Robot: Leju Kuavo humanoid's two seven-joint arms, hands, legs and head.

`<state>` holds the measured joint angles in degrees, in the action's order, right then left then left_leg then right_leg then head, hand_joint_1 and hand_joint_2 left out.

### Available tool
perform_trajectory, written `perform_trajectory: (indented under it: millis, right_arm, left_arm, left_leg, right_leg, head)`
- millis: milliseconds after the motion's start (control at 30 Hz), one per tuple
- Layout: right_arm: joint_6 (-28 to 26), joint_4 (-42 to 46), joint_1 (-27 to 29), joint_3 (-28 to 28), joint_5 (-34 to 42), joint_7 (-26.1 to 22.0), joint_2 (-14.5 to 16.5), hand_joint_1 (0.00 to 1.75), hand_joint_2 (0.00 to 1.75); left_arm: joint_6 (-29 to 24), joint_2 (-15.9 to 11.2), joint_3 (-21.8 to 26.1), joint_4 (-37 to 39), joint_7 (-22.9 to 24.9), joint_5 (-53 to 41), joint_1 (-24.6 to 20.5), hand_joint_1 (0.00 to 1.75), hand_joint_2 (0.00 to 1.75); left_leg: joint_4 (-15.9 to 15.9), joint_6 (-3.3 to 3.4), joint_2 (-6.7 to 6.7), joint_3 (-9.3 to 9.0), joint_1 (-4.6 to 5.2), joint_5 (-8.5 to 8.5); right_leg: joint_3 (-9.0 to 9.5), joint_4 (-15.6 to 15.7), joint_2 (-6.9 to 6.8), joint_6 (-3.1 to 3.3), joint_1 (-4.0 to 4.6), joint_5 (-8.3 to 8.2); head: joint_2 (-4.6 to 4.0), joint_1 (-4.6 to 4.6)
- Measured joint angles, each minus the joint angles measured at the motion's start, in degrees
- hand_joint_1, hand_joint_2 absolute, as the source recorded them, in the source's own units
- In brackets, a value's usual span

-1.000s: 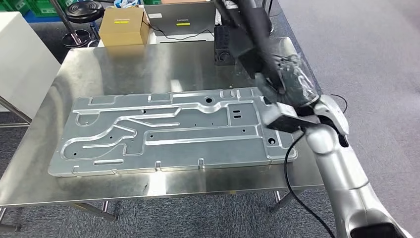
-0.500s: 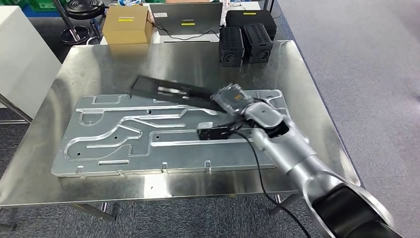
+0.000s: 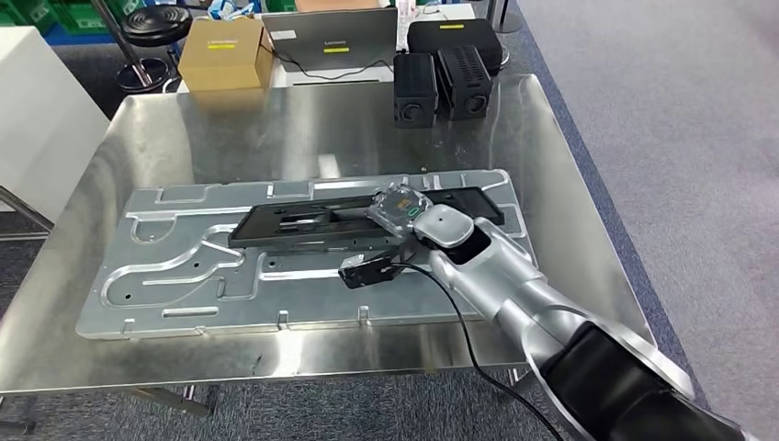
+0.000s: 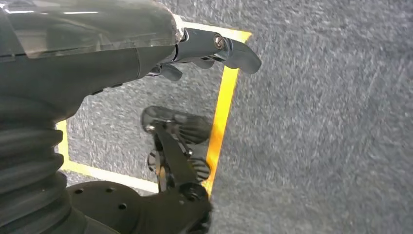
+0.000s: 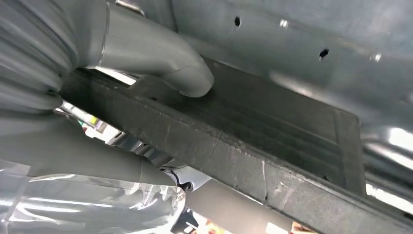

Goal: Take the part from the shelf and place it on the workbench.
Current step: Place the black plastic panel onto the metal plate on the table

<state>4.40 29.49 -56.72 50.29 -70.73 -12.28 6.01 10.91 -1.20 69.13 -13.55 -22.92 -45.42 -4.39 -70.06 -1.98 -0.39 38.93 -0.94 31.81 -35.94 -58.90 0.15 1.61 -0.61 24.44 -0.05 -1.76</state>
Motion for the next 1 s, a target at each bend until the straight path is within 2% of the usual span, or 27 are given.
perform_trajectory:
  millis: [33, 67, 100, 167, 233, 333, 400, 433, 500, 533, 567, 600, 633, 700, 733, 800, 867, 900, 933, 1000]
  right_arm:
    - [0.2, -0.6, 0.1, 0.4, 0.0, 0.1, 0.2, 0.0, 0.0]
    - [0.3, -1.0, 0.3, 0.8, 0.1, 0.3, 0.5, 0.0, 0.0]
    - [0.4, -1.4, 0.4, 1.0, 0.3, 0.4, 0.7, 0.0, 0.0]
    - [0.1, -1.9, 0.5, 1.2, 1.3, 0.3, 1.1, 0.0, 0.0]
    - [-0.5, -2.1, 0.5, 1.1, 3.5, -0.7, 1.4, 0.0, 0.0]
    - [-1.0, -1.4, 1.1, -0.8, 10.3, -4.5, 1.9, 0.0, 0.0]
    - [-0.2, -0.1, 1.4, -2.9, 14.9, -7.3, 2.1, 0.0, 0.0]
    - [0.5, 0.7, 1.5, -3.9, 16.9, -8.4, 2.1, 0.0, 0.0]
    - [3.2, 2.3, 2.1, -5.8, 22.3, -11.5, 2.0, 0.0, 0.0]
    - [5.5, 3.4, 2.8, -7.1, 26.3, -13.7, 2.0, 0.0, 0.0]
    - [8.3, 4.8, 3.7, -8.6, 31.5, -16.2, 1.8, 0.0, 0.0]
    - [11.4, 6.5, 4.6, -10.4, 37.2, -18.4, 1.7, 0.0, 0.0]
    - [14.5, 8.6, 5.4, -12.2, 43.1, -20.2, 1.4, 0.0, 0.0]
    - [19.8, 13.3, 6.6, -15.8, 54.2, -22.1, 0.5, 0.0, 0.0]
    - [21.8, 15.7, 7.2, -17.3, 58.8, -22.5, -0.1, 0.0, 0.0]
    - [23.7, 20.8, 8.9, -20.2, 66.6, -23.5, -1.5, 0.0, 0.0]
    - [21.5, 27.0, 11.4, -23.0, 70.6, -25.3, -3.5, 0.0, 0.0]
    - [18.9, 30.8, 12.9, -24.6, 70.8, -26.1, -4.8, 0.0, 0.0]
    - [15.9, 34.9, 14.6, -26.3, 69.9, -26.8, -6.0, 0.0, 0.0]
    - [8.6, 43.2, 19.1, -30.3, 64.9, -27.3, -8.5, 0.0, 0.0]
  left_arm:
    - [0.1, 0.0, 0.0, 0.0, -0.1, -0.1, 0.0, 0.0, 1.75]
    - [0.1, 0.1, 0.0, 0.0, -0.1, -0.2, 0.1, 0.0, 1.75]
    - [0.1, 0.1, 0.0, 0.0, -0.1, -0.3, 0.2, 0.0, 1.75]
    - [0.0, 0.2, 0.0, 0.0, -0.1, -0.4, 0.1, 0.0, 0.87]
    - [-0.2, 0.2, 0.0, 0.0, -0.1, -0.6, 0.0, 0.0, 0.0]
    - [-0.3, 0.2, 0.0, 0.0, -0.1, -0.7, -0.1, 0.0, 0.0]
    - [-0.3, 0.3, 0.0, 0.0, -0.1, -0.7, -0.1, 0.0, 0.0]
    - [-0.2, 0.4, 0.0, 0.0, -0.1, -0.8, -0.2, 0.0, 0.0]
    - [-0.2, 0.4, 0.0, 0.0, -0.1, -0.8, -0.2, 0.0, 0.0]
    - [-0.1, 0.4, 0.0, 0.0, -0.1, -0.8, -0.2, 0.0, 0.0]
    - [0.0, 0.4, 0.0, 0.0, -0.1, -0.8, -0.2, 0.0, 0.0]
    - [0.3, 0.4, 0.0, 0.0, -0.3, -0.9, -0.2, 0.0, 0.0]
    - [0.6, 0.5, 0.0, 0.0, -0.4, -0.9, -0.1, 0.0, 0.0]
    - [1.2, 0.6, 0.0, 0.0, -0.7, -1.0, -0.1, 0.0, 0.0]
    - [1.5, 0.7, 0.0, 0.0, -0.8, -1.0, -0.1, 0.0, 0.0]
    - [1.8, 0.8, 0.0, 0.1, -1.2, -0.9, 0.0, 0.0, 0.0]
    - [1.9, 0.9, 0.2, 0.1, -1.8, -0.5, 0.0, 0.0, 0.0]
    - [1.8, 1.0, 0.3, 0.1, -2.1, -0.2, 0.1, 0.0, 0.0]
    - [1.8, 1.0, 0.5, 0.1, -2.4, 0.1, 0.2, 0.0, 0.0]
    - [1.6, 1.1, 1.0, 0.1, -2.8, 0.9, 0.4, 0.0, 0.0]
  left_leg:
    - [-3.0, -0.1, 0.0, 1.59, -0.03, 0.93]
    - [-4.3, -0.18, 0.01, 2.37, -0.07, 0.83]
    - [-3.3, -0.23, 0.01, 2.05, -0.14, -0.35]
    - [3.7, -0.22, 0.02, -1.13, -0.35, -4.14]
    - [9.7, 0.14, -0.02, -4.04, -0.29, -6.1]
    - [11.0, 1.21, -0.04, -4.59, -0.04, -6.29]
    - [11.3, 2.0, 0.04, -4.67, -0.16, -6.59]
    - [11.4, 2.34, 0.08, -4.71, -0.25, -6.7]
    - [11.4, 2.72, 0.11, -4.71, -0.19, -6.69]
    - [11.4, 2.78, 0.11, -4.71, -0.16, -6.66]
    - [11.4, 2.81, 0.1, -4.73, -0.13, -6.63]
    - [11.4, 2.82, 0.08, -4.75, -0.11, -6.61]
    - [11.4, 2.8, 0.05, -4.81, -0.09, -6.56]
    - [11.3, 2.63, -0.01, -4.89, 0.05, -6.39]
    - [11.3, 2.45, -0.04, -4.89, 0.12, -6.31]
    - [11.4, 1.99, -0.07, -4.92, 0.22, -6.22]
    - [11.5, 1.5, -0.07, -5.09, 0.25, -6.01]
    - [10.8, 1.33, -0.02, -4.89, 0.27, -5.32]
    - [9.0, 1.2, 0.02, -4.24, 0.29, -4.07]
    - [2.3, 1.02, 0.13, -1.46, 0.19, -0.39]
  right_leg:
    - [0.06, 0.0, -0.04, 0.08, 0.08, 0.06]
    - [0.08, 0.0, -0.02, 0.11, 0.13, 0.09]
    - [0.1, -0.1, 0.01, 0.1, 0.15, 0.13]
    - [0.16, -0.3, 0.18, -0.12, 0.14, 0.28]
    - [0.07, -0.6, 0.44, -0.62, 0.32, 0.44]
    - [-0.05, -0.5, 0.62, -1.58, 0.42, 0.33]
    - [-0.61, -1.9, 0.46, -2.2, 0.29, 1.39]
    - [-1.58, -4.1, 0.35, -2.44, 0.25, 2.73]
    - [-4.87, -11.1, 0.2, -2.71, 0.2, 6.15]
    - [-6.5, -14.4, 0.2, -2.78, 0.2, 7.26]
    - [-7.46, -16.1, 0.2, -2.77, 0.2, 7.41]
    - [-7.39, -15.7, 0.2, -2.68, 0.21, 6.48]
    - [-6.22, -13.1, 0.2, -2.48, 0.25, 4.68]
    - [-2.47, -5.3, 0.1, -1.84, 0.54, 1.09]
    - [-1.09, -2.4, 0.03, -1.58, 0.73, 0.22]
    - [-0.09, -0.2, 0.0, -1.26, 1.1, 0.2]
    - [0.25, 0.4, -0.03, -0.89, 0.88, 0.05]
    - [0.57, 0.9, -0.11, -0.66, 0.69, -0.06]
    - [0.89, 1.3, -0.21, -0.46, 0.49, -0.17]
    - [1.32, 1.5, -0.38, -0.17, 0.41, -0.1]
  head:
    - [0.0, 0.01]
    - [0.0, 0.02]
    - [-0.01, 0.02]
    - [0.0, 0.02]
    - [0.0, 0.06]
    - [0.0, 0.12]
    - [0.0, 0.12]
    - [0.0, 0.13]
    - [0.0, 0.13]
    - [0.0, 0.14]
    - [0.0, 0.14]
    - [0.0, 0.14]
    - [0.0, 0.14]
    - [0.0, 0.14]
    - [0.01, 0.12]
    - [0.0, 0.1]
    - [0.0, 0.09]
    - [0.0, 0.05]
    - [0.0, 0.01]
    - [0.01, -0.05]
